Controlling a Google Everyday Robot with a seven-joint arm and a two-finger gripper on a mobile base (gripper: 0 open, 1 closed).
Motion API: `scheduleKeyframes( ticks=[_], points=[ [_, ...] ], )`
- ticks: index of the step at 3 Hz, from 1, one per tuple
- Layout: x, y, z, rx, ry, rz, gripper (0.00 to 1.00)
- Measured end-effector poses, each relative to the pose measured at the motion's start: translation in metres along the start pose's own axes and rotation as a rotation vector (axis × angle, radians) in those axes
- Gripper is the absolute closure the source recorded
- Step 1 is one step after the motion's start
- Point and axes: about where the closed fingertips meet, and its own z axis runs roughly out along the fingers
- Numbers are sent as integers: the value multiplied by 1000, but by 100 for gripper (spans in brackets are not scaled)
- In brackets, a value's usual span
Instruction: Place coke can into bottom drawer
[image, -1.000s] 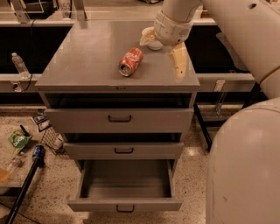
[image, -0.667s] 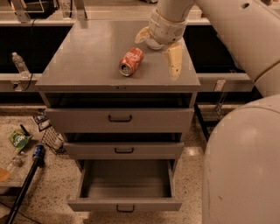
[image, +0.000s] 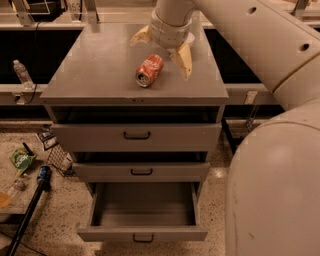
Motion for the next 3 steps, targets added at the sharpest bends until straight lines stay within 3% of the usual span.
scheduleKeyframes(
  ticks=[1, 2, 3],
  points=[
    [1, -22, 29, -20, -43, -154, 0],
    [21, -46, 61, -62, -69, -260, 0],
    [43, -63, 68, -44, -20, -267, 0]
  ],
)
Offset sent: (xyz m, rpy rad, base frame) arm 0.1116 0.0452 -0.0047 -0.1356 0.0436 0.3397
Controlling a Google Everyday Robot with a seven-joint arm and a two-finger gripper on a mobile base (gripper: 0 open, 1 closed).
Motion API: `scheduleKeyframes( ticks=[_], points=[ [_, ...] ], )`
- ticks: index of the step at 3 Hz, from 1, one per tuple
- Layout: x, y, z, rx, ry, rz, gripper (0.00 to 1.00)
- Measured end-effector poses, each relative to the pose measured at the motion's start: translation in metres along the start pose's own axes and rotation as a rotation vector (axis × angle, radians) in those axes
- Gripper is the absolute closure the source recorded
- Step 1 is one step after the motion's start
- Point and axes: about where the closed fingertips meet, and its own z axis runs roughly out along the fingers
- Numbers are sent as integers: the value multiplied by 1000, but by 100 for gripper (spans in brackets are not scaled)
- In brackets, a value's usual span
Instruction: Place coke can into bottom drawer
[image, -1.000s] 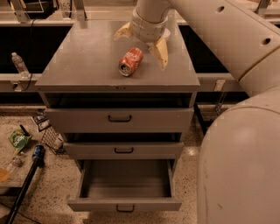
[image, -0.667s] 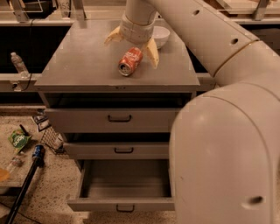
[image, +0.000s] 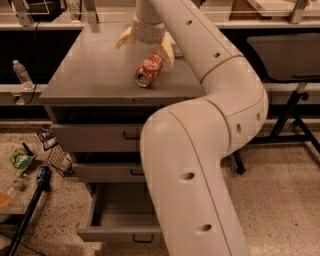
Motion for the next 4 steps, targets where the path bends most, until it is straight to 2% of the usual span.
scheduleKeyframes(
  ticks=[1, 2, 3, 4],
  points=[
    [22, 5, 17, -7, 44, 58, 0],
    [29, 15, 38, -33, 40, 105, 15],
    [33, 26, 53, -61, 38, 140, 38],
    [34, 32, 54, -71, 35, 168, 61]
  ],
)
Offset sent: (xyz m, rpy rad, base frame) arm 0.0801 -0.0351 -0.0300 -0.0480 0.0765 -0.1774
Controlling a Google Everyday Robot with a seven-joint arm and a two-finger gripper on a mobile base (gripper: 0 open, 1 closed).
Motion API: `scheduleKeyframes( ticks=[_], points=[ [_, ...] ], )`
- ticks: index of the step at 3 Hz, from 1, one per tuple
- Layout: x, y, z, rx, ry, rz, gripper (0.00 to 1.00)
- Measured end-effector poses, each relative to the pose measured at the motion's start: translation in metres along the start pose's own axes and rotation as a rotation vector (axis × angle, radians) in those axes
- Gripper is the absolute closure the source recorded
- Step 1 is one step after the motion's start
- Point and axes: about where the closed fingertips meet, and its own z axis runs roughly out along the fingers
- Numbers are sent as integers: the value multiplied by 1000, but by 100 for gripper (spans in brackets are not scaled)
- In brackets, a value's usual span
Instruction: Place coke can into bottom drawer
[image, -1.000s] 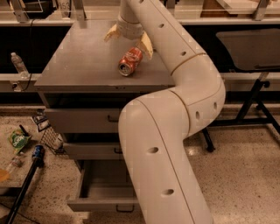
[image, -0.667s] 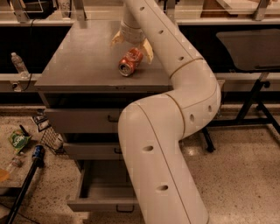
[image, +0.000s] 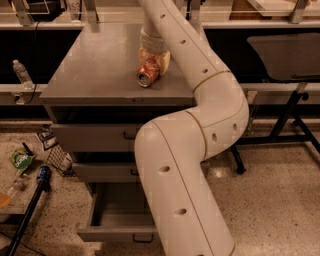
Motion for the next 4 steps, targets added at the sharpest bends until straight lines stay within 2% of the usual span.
scheduleKeyframes(
  ticks=[1, 2, 3, 4],
  points=[
    [4, 10, -26, 54, -9, 43, 84],
    [5, 27, -58, 148, -49, 117, 100],
    [-11, 43, -63, 200, -137, 186, 100],
    [-31, 69, -96, 298, -168, 298, 100]
  ],
)
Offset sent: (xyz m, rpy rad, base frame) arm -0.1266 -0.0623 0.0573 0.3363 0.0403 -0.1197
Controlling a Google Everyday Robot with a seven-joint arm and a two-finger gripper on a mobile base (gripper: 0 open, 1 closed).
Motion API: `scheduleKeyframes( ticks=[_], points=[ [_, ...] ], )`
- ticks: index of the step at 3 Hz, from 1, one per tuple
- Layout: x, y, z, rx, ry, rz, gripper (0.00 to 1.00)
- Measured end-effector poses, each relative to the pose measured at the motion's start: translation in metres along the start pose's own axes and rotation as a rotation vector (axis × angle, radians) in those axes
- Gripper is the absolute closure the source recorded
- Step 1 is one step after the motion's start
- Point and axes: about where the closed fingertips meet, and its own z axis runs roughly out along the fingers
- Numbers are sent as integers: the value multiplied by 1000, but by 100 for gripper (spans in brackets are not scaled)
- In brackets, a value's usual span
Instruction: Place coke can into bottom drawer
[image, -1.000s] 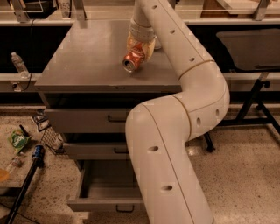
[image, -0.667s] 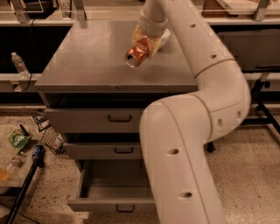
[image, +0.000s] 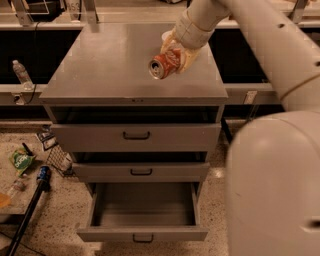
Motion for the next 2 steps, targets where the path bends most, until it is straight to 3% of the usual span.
scheduleKeyframes(
  ticks=[1, 2],
  points=[
    [-26, 38, -11, 36, -20, 95, 100],
    [-47, 93, 7, 13, -102, 285, 100]
  ],
)
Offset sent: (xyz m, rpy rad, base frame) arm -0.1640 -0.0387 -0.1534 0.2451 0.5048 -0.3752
